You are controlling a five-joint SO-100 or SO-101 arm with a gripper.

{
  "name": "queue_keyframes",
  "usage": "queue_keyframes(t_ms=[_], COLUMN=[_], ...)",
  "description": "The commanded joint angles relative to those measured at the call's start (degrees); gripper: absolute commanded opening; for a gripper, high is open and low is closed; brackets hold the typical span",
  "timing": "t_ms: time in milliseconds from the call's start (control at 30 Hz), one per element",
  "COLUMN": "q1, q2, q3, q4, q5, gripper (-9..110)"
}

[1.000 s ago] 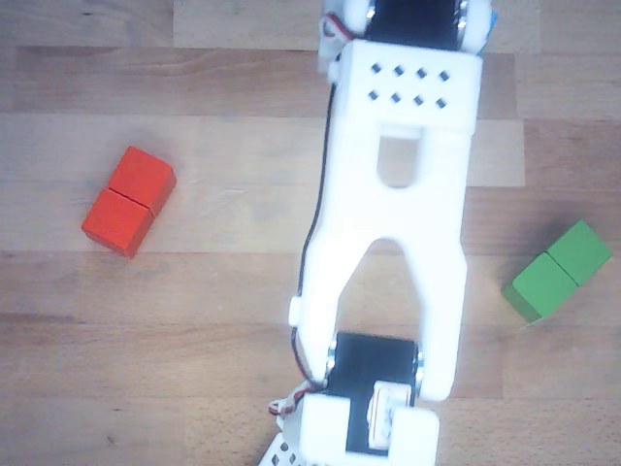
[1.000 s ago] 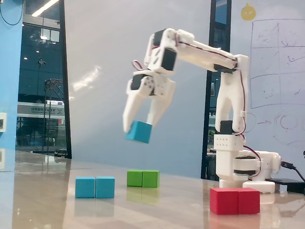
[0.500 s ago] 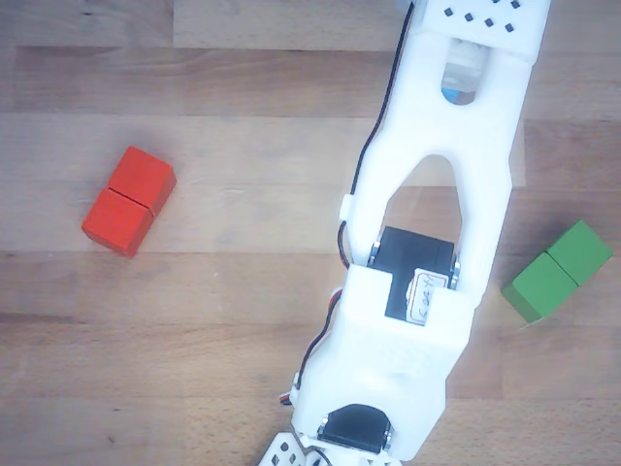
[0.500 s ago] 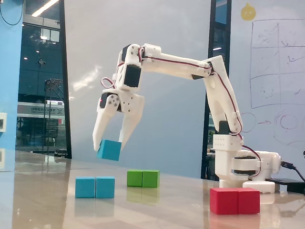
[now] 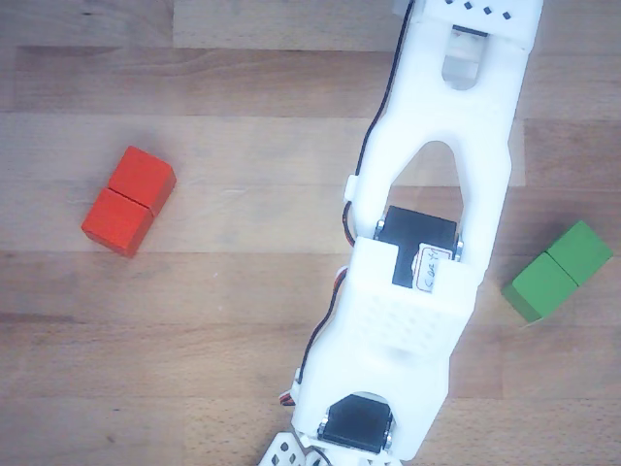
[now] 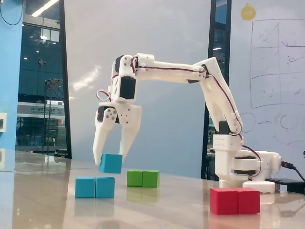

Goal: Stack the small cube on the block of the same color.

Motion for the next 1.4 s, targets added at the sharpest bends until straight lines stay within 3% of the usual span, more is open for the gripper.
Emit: queue_keyframes(t_ms=[0, 1200, 1367], q1=[0.70, 2.72, 2.72], q2=[1.23, -4.75, -4.66], q3=[-6.50, -10.72, -10.81], q4=[-0.97, -0.62, -0.09], q5=[-0.53, -0.62, -4.13], gripper=[8, 8, 17])
